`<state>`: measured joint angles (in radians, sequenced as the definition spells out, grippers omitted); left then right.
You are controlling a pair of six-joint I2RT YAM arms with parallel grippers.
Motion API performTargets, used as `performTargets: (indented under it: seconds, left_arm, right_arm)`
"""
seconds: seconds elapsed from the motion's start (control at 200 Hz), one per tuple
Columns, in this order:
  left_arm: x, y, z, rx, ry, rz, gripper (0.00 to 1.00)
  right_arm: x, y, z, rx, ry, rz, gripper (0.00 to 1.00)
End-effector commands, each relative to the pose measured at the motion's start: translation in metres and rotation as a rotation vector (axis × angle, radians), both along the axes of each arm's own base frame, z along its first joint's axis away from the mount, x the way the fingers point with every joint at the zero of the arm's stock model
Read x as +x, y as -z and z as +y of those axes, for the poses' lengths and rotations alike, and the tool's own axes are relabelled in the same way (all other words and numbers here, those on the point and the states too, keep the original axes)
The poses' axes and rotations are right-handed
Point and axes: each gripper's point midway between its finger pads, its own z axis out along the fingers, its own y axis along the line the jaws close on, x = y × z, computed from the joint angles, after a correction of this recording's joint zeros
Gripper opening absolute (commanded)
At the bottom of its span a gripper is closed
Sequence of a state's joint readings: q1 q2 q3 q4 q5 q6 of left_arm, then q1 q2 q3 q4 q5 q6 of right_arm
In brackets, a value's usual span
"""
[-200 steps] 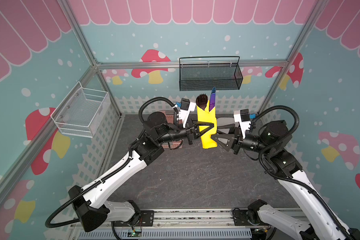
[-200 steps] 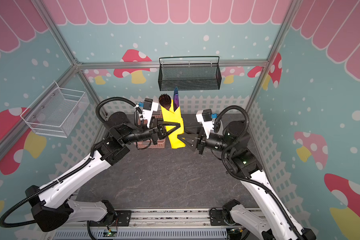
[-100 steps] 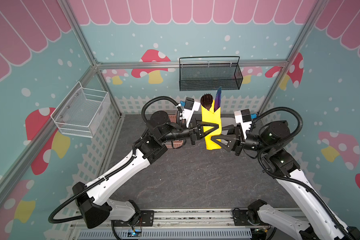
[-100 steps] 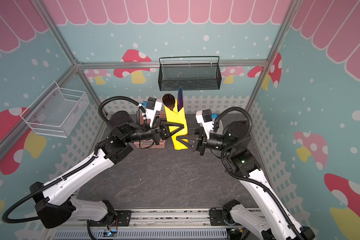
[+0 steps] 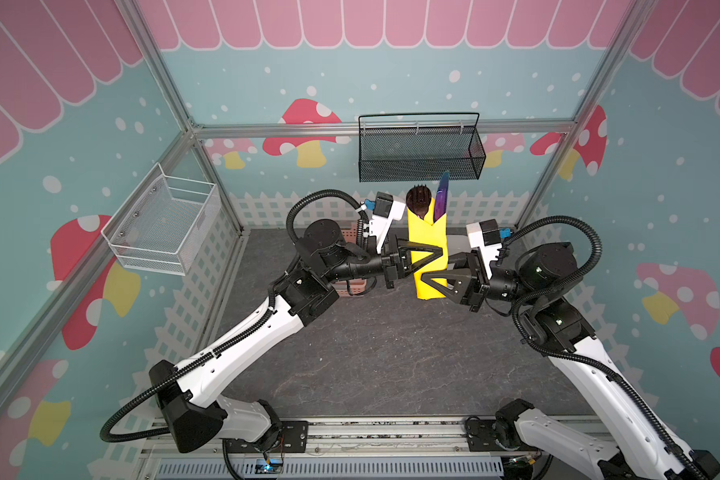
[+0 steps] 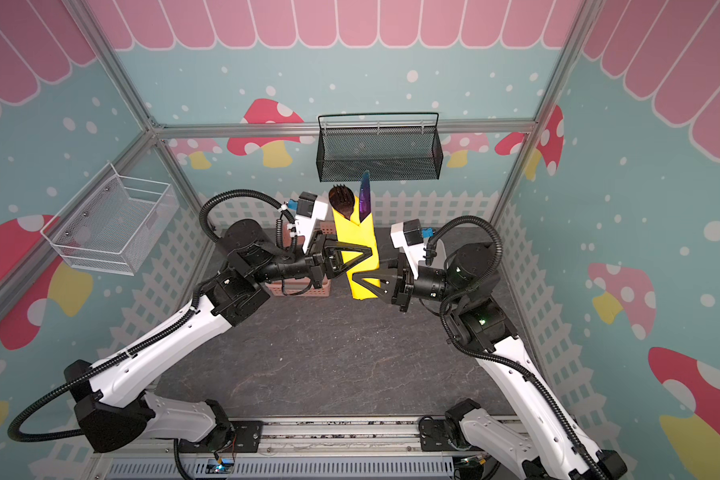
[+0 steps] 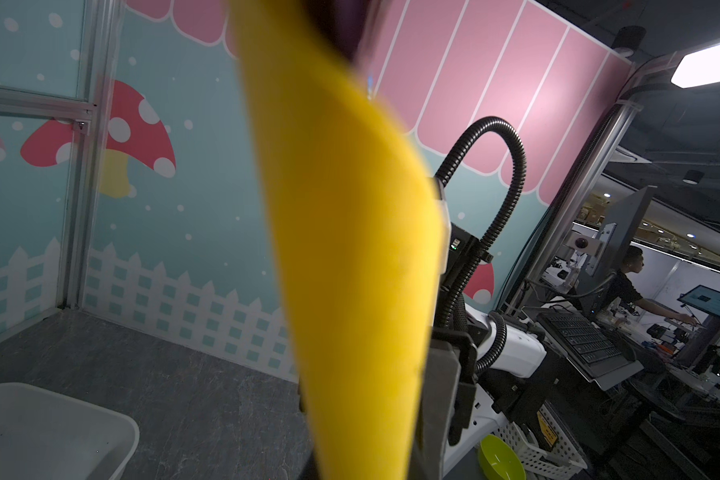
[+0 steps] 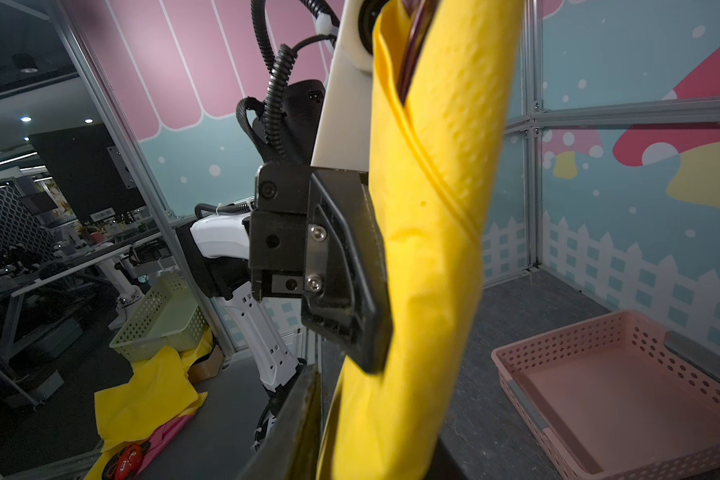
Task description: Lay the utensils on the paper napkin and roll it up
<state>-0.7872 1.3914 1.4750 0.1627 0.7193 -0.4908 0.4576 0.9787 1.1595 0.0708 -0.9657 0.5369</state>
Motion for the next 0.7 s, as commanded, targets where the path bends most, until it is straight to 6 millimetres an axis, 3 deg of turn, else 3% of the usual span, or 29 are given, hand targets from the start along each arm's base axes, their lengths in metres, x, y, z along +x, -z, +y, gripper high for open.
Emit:
performTargets:
  seconds: [0.0, 0.25, 0.355, 0.555, 0.69]
  left_arm:
    - [0.001, -0.024, 0.004, -0.063, -0.025, -0.058, 0.0]
    - [-0.007, -0.026, 0.013, -0.067, -0.035, -0.074, 0.0]
    - [-0.011, -0.023, 0.017, -0.038, -0.034, -0.077, 0.1]
    - [-0.024, -0.023, 0.041, -0.076, -0.096, -0.106, 0.29]
    - [-0.029, -0.019, 0.044, -0.056, -0.088, -0.098, 0.42]
  right_arm:
    - [-0.011, -0.002, 0.002, 0.002, -0.059, -0.03, 0.22]
    - [-0.008, -0.008, -0.002, 0.021, -0.005, -0.048, 0.05]
    - [-0.007, -0.013, -0.005, 0.033, 0.023, -0.063, 0.0]
    - [-0.01, -0.024, -0.009, 0.057, 0.048, -0.097, 0.0]
    - [-0.013, -0.025, -0.009, 0.059, 0.037, -0.106, 0.0]
